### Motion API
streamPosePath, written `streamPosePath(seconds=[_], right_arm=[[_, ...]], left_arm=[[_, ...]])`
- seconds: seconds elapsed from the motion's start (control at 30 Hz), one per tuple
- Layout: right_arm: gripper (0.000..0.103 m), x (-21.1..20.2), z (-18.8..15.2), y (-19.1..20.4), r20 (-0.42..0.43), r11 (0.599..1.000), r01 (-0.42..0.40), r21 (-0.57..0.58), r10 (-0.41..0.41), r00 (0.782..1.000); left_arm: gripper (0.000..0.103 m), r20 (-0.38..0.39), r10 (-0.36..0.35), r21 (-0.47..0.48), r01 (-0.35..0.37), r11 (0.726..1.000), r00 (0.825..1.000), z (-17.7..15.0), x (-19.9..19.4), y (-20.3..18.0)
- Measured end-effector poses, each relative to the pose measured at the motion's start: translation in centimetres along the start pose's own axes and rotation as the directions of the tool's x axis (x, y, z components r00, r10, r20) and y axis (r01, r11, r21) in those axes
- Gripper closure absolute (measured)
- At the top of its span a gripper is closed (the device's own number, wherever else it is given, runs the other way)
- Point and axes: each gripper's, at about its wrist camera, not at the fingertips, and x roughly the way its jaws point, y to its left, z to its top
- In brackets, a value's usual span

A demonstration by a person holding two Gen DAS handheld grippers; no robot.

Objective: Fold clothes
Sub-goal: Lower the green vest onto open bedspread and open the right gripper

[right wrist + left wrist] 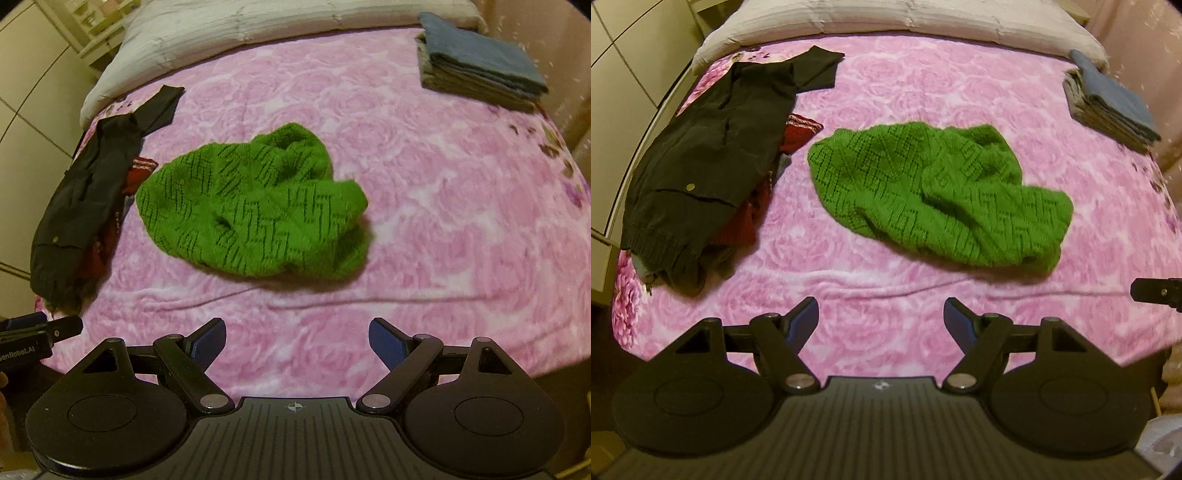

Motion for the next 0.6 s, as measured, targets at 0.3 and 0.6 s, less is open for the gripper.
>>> streamPosePath(seconds=[0.3, 0.6], right_arm=[[0.016, 1.2, 5.6, -6.2, -0.025, 0.997, -0.007, -0.071, 0.005, 1.0], [0.016, 5.8, 7.8, -10.9, -0.15, 0.985, -0.011, -0.171, -0.015, 0.989]], left_arm=[[0.031, -0.021, -0.002, -0.105, 0.0, 0.994, 1.0, 2.8, 2.1, -5.7], [0.032, -0.126, 0.009, -0.26, -0.042, 0.965, 0.992, 0.9, 5.8, -8.2]])
